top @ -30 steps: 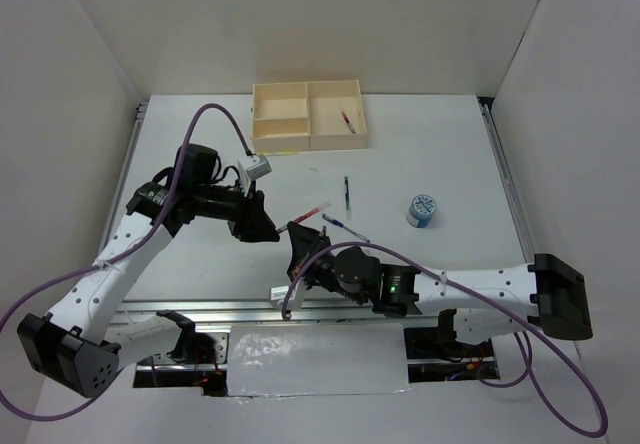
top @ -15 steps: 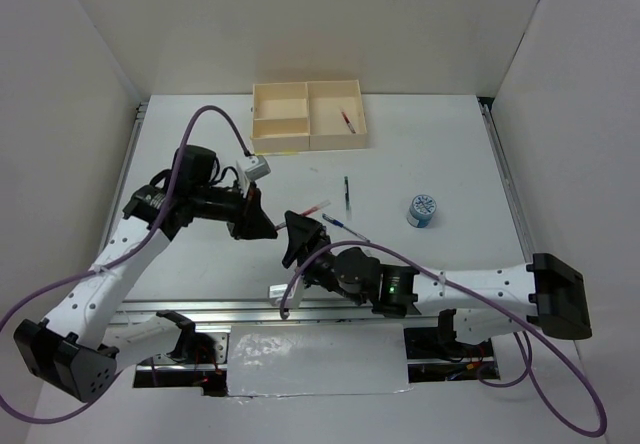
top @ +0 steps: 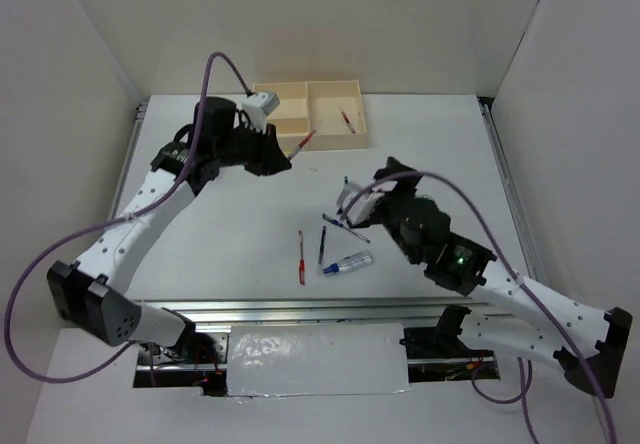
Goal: Sort the stationery into containers
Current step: Place the pen in the storage box.
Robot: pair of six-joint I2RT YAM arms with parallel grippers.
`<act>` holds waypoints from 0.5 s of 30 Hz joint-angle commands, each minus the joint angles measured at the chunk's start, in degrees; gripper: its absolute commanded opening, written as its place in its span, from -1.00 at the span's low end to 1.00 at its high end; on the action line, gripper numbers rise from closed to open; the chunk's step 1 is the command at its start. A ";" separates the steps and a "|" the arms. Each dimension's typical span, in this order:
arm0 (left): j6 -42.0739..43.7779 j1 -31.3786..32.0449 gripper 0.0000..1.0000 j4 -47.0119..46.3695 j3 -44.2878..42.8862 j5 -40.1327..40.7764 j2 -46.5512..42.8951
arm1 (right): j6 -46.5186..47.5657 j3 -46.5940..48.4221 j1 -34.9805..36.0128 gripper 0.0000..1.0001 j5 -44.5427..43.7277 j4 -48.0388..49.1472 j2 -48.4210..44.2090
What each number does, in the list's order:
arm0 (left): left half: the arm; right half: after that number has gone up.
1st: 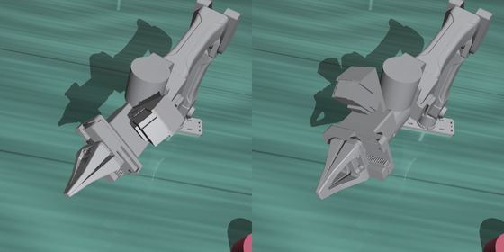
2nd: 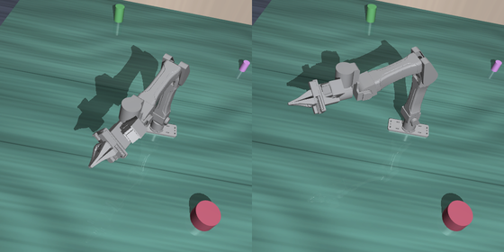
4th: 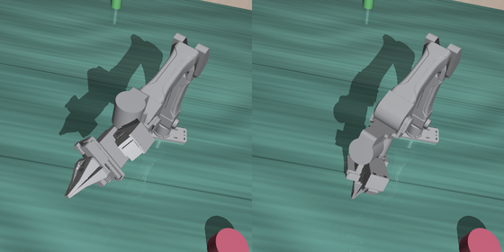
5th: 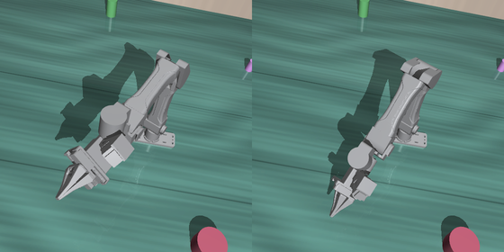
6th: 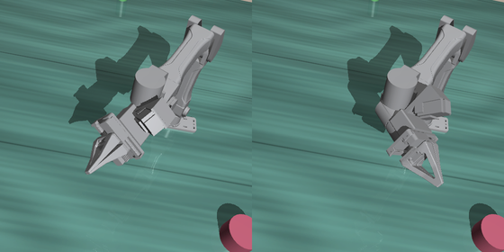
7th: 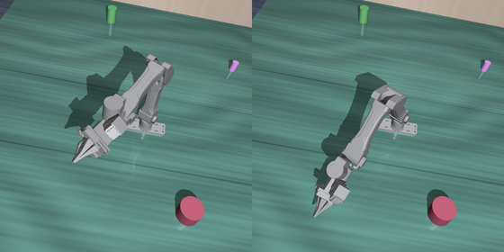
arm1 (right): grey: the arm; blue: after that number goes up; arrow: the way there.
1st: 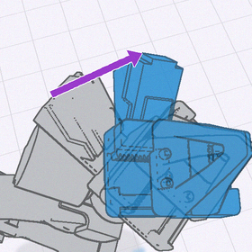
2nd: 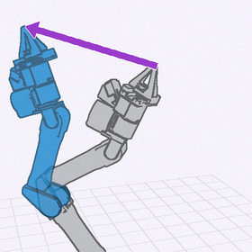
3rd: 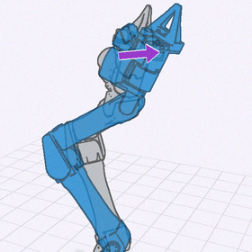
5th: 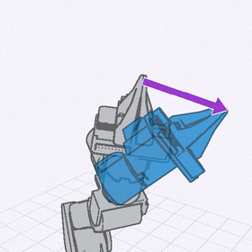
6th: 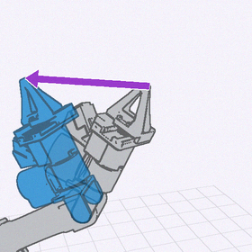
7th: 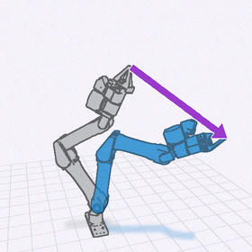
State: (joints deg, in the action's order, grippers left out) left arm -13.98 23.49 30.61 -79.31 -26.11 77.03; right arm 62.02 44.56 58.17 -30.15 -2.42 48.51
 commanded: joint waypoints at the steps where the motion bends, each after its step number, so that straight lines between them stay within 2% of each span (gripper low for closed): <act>1: -5.45 2.17 -1.00 -8.02 -11.69 15.78 7.84 | -24.28 7.29 -10.94 0.83 2.62 -20.47 -0.52; 4: -5.09 7.79 -1.00 -7.85 -22.68 25.82 17.60 | -35.19 10.63 -22.99 0.83 10.44 -27.00 0.26; 5: -5.36 9.02 -1.00 -7.67 -25.34 32.37 19.97 | -37.47 11.77 -25.45 0.83 12.29 -28.42 1.14; 6: -6.49 11.21 -1.00 -7.06 -28.33 36.18 25.56 | -39.67 12.30 -30.09 0.83 15.70 -29.74 1.67; 7: -6.50 12.36 -1.00 -6.27 -35.93 39.43 28.93 | -43.87 12.57 -32.22 0.82 17.48 -31.58 2.02; 8: -6.50 13.59 -1.00 -4.35 -39.57 42.69 35.14 | -46.00 13.44 -36.07 0.82 21.06 -32.29 3.16; 11: -8.95 13.34 -1.00 -4.33 -50.31 43.86 44.91 | -52.60 14.33 -41.11 0.82 26.71 -33.88 4.92; 15: -10.54 12.11 -1.00 -13.10 -51.74 46.14 50.66 | -57.44 14.95 -46.30 0.78 34.45 -34.24 6.94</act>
State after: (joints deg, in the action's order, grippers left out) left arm -21.69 37.74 23.05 -129.01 13.39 125.25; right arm 13.08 56.29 13.82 -4.60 -34.09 54.94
